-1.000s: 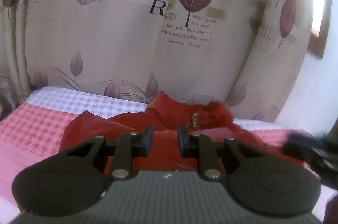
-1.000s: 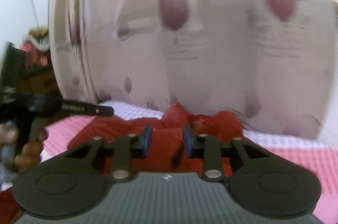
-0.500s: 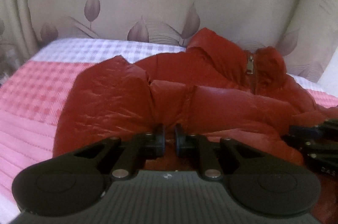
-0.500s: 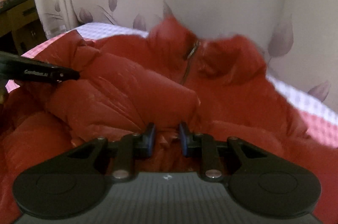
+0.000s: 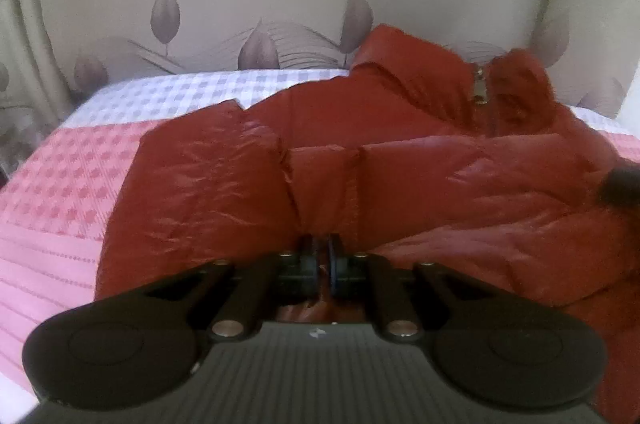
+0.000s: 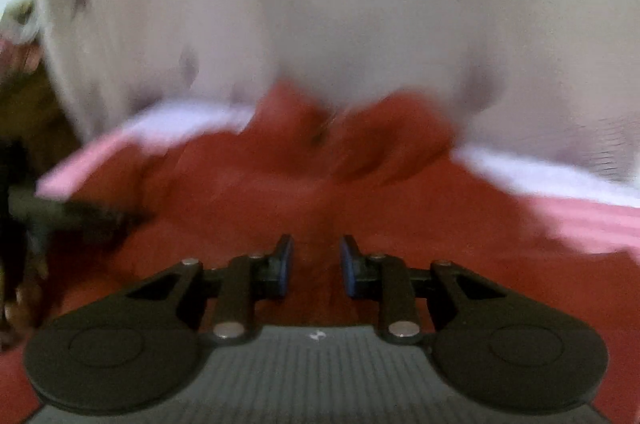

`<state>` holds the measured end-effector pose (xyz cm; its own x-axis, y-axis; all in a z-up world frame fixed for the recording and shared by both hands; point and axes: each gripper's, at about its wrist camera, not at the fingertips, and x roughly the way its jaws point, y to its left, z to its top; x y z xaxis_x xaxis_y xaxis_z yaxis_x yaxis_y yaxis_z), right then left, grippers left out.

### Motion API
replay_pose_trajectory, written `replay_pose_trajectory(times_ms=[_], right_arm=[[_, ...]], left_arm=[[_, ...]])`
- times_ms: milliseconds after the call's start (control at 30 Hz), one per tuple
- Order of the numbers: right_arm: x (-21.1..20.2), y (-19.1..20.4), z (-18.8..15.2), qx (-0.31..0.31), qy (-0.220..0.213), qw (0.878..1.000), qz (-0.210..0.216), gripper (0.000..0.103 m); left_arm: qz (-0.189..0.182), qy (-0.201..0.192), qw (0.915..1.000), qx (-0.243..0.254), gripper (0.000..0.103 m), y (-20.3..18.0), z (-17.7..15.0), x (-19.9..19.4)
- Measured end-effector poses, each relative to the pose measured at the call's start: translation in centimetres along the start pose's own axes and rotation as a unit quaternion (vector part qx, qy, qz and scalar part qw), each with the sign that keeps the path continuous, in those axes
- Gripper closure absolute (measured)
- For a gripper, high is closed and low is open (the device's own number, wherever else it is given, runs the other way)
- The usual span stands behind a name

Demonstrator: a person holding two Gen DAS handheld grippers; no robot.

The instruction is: Fold large clothes

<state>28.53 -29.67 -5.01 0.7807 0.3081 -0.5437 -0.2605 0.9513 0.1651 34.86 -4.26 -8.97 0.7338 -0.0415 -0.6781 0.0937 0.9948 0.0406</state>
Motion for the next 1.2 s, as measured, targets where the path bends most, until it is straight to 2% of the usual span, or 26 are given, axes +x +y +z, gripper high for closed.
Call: replay_pose_trajectory(times_ms=[67, 133, 267, 333, 433, 500, 533, 567, 633, 733, 867, 933, 1033, 1067, 1133, 1200], right_arm=[[-3.5, -3.5, 0.1, 0.050, -0.041, 0.998, -0.015, 0.078], [-6.1, -6.7, -0.5, 0.078, -0.058, 0.994, -0.046, 0.078], [-7.4, -11.0, -3.1, 0.073, -0.036, 0.989, -0.125, 0.077], [-7.0, -12.3, -4.2, 0.090, -0.033, 0.987, -0.129, 0.076], [-5.8, -12.6, -5.2, 0.089, -0.044, 0.988, -0.119, 0.076], [-4.6, -12.2, -5.2, 0.070, -0.026, 0.990, -0.123, 0.076], [-3.8, -11.9, -5.4, 0.057, -0.008, 0.990, -0.126, 0.076], [-3.2, -11.6, -5.5, 0.046, 0.004, 0.991, -0.125, 0.076], [-2.4, -11.1, -5.8, 0.029, 0.020, 0.991, -0.126, 0.076], [-1.7, -11.0, -6.7, 0.024, 0.023, 0.991, -0.127, 0.076], [-0.7, -9.5, -6.3, -0.041, 0.044, 0.986, -0.155, 0.076], [-1.6, -10.0, -4.6, -0.007, 0.044, 0.987, -0.153, 0.075], [-5.8, -7.7, -1.9, 0.009, -0.062, 0.993, -0.103, 0.076], [-6.5, -6.3, -0.5, 0.010, -0.076, 0.995, -0.063, 0.076], [-6.0, -3.6, 1.4, 0.002, -0.065, 0.998, 0.002, 0.076], [-4.0, -0.2, 2.6, -0.023, -0.048, 0.998, 0.035, 0.077]], left_arm=[[0.000, -0.009, 0.9999, 0.005, 0.074, -0.2, 0.4, -1.2], [0.004, -0.039, 0.9992, 0.007, 0.071, -0.6, 0.7, -2.9], [-0.026, -0.069, 0.9972, 0.015, 0.071, -2.7, 1.4, -5.2], [-0.041, -0.073, 0.9961, 0.029, 0.071, -4.6, 1.7, -5.3], [-0.060, -0.075, 0.9940, 0.052, 0.071, -7.6, 1.8, -5.0], [-0.060, -0.065, 0.9934, 0.073, 0.073, -9.3, 1.8, -4.2], [-0.057, -0.054, 0.9936, 0.081, 0.079, -9.8, 1.7, -3.6], [-0.059, -0.045, 0.9939, 0.081, 0.082, -9.8, 1.6, -3.0], [-0.063, -0.027, 0.9949, 0.074, 0.082, -9.6, 1.4, -2.1], [-0.068, -0.007, 0.9957, 0.063, 0.082, -9.2, 1.2, -0.8], [-0.050, -0.016, 0.9946, 0.090, 0.084, -9.9, 0.2, -0.3], [-0.046, -0.026, 0.9941, 0.095, 0.085, -10.1, -0.2, -0.5], [-0.067, -0.042, 0.9945, 0.069, 0.086, -9.2, -0.4, -0.9], [-0.077, -0.043, 0.9945, 0.057, 0.086, -8.7, -0.3, -0.9], [-0.102, -0.040, 0.9938, 0.020, 0.086, -7.5, 0.0, -0.8], [-0.118, -0.031, 0.9925, -0.009, 0.085, -6.6, 0.3, -0.8]])
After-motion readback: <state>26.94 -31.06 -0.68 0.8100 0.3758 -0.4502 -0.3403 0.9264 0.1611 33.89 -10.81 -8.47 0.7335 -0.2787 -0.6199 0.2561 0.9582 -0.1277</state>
